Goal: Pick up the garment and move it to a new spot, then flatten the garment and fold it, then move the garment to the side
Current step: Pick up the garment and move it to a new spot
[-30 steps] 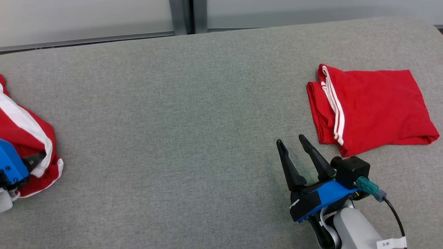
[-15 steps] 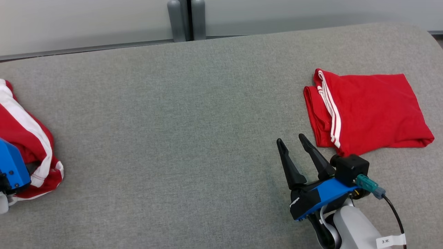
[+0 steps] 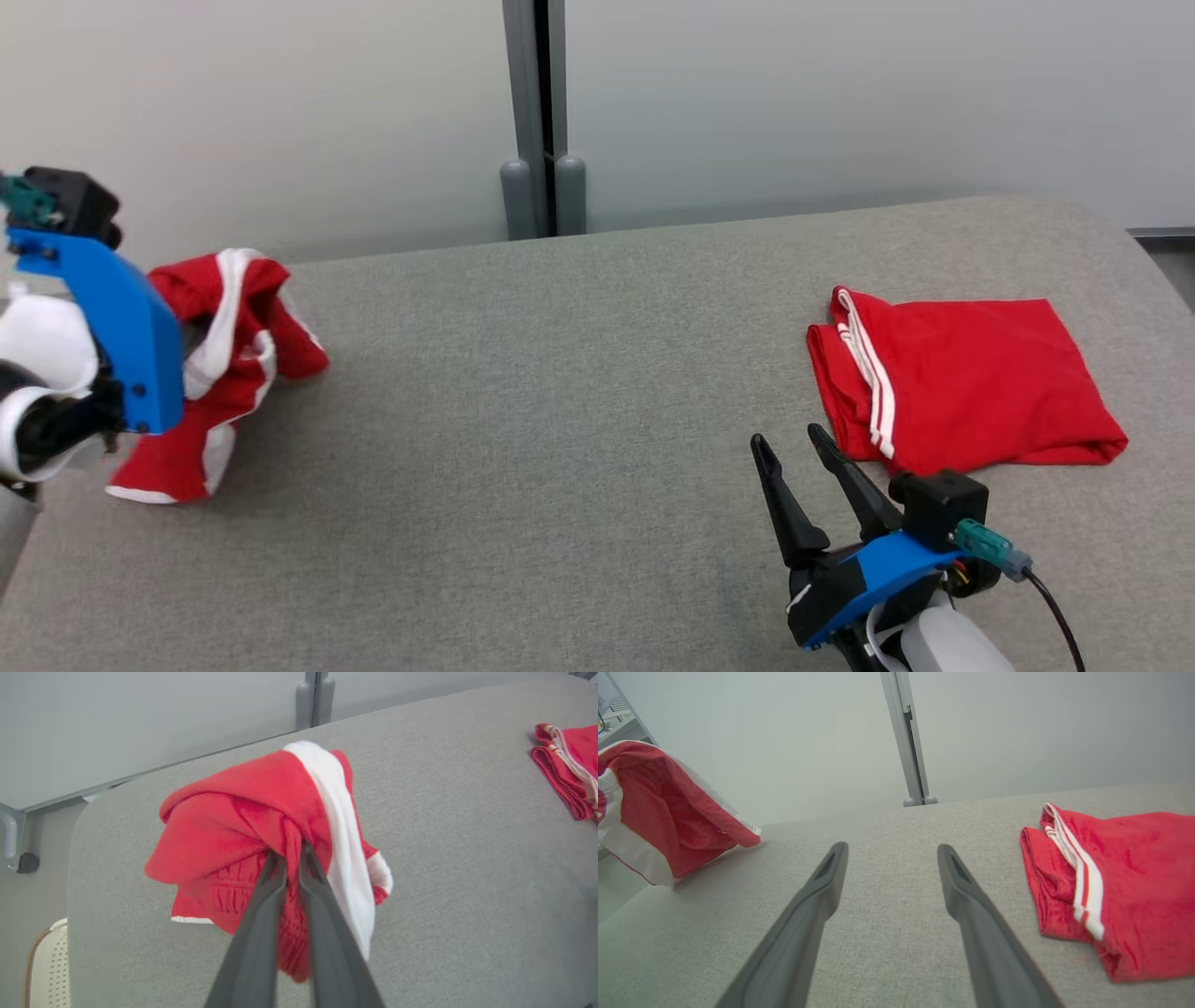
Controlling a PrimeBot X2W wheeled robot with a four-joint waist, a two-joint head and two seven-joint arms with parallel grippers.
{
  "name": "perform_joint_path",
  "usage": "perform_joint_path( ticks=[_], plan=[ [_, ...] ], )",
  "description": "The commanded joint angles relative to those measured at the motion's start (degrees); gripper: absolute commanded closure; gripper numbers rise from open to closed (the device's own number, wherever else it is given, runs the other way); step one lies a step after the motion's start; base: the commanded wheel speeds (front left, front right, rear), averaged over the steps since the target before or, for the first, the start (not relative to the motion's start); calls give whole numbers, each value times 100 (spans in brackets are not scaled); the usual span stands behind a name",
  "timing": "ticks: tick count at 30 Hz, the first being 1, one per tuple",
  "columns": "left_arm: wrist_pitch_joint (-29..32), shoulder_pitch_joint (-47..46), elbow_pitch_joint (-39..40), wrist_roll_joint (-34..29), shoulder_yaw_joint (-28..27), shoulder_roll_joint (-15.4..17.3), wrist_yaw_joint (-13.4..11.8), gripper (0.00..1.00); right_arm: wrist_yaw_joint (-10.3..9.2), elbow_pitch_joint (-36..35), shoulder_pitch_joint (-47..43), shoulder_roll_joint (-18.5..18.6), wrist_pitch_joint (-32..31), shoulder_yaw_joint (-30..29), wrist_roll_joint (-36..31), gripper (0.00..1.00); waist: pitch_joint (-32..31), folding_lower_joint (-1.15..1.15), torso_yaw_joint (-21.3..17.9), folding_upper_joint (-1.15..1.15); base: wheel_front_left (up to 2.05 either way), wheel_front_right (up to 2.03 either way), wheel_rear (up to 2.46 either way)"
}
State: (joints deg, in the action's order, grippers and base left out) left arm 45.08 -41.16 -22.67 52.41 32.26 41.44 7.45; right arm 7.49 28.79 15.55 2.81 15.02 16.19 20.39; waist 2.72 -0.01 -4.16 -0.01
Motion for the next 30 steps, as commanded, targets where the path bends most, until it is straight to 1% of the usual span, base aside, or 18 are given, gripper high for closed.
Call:
perform_joint_path(
  ticks=[1, 3, 5, 9, 11, 13, 15, 18, 20, 22, 23, 24, 25, 28, 29, 30],
  plan=[
    [7, -148, 284, 14, 104, -102, 8, 100, 1, 36, -122, 17, 20, -30, 59, 0, -230, 1, -203, 1, 0, 0, 0],
    [20, -221, 666, 25, 201, -179, 8, 100, 1, 32, -171, 16, 21, -79, 41, 0, -315, 1, -304, 1, 0, 0, 0],
    [26, -271, 1045, 134, 267, -324, 8, 100, 1, 17, -220, 16, 20, -162, -6, 0, -356, 1, -404, 1, 0, 0, 0],
    [-109, -236, 1806, 338, 359, -545, 8, 100, 1, -33, -288, 17, 19, -434, -126, 0, -354, 1, -609, 1, 0, 0, 0],
    [-221, -94, 2130, 419, 467, -557, 7, 100, 1, -95, -326, 32, 20, -593, -163, 0, -320, 1, -696, 1, 0, 0, 0],
    [-523, -3, 2409, 335, 618, -496, 7, 100, 1, -148, -358, 47, 20, -738, -202, 0, -261, 1, -765, 1, 0, 0, 0],
    [-809, 187, 2477, 78, 932, -315, -3, 100, 1, -194, -368, 51, 20, -839, -253, 0, -183, 1, -827, 1, 0, 0, 0],
    [-1305, 503, 2246, -130, 1447, -92, -3, 100, 1, -237, -400, 45, 19, -878, -316, 0, -72, 1, -895, 1, 0, 0, 0],
    [-1671, 695, 1917, -231, 1803, 32, -3, 100, 1, -245, -395, 47, 20, -864, -327, 0, -4, 1, -924, 1, 0, 0, 0],
    [-2060, 900, 1478, -268, 2141, 62, -3, 100, 1, -232, -383, 41, 20, -822, -347, 0, 47, 1, -946, 1, 0, 0, 0],
    [-2254, 995, 1236, -218, 2265, 37, -3, 86, 1, -220, -371, 36, 20, -793, -351, 0, 77, 1, -948, 1, 0, 0, 0],
    [-2460, 1044, 978, -173, 2345, 6, -3, 20, 1, -202, -359, 30, 20, -767, -354, 0, 93, 1, -946, 1, 0, 0, 0],
    [-2639, 1081, 732, -145, 2418, -13, -3, 0, 1, -188, -349, 29, 20, -736, -362, 0, 114, 1, -937, 1, 0, 0, 0],
    [-3180, 1051, 183, -43, 2543, -108, -3, 0, 1, -156, -317, 29, 20, -664, -383, 0, 133, 1, -883, 1, 0, 0, 0],
    [-3180, 1051, 183, -43, 2543, -108, -3, 0, 1, -156, -317, 29, 20, -664, -383, 0, 133, 1, -883, 1, 0, 0, 0],
    [-3330, 1024, 60, 17, 2562, -144, -3, 0, 1, -143, -310, 29, 20, -641, -390, 0, 129, 1, -855, 1, 0, 0, 0]
  ],
)
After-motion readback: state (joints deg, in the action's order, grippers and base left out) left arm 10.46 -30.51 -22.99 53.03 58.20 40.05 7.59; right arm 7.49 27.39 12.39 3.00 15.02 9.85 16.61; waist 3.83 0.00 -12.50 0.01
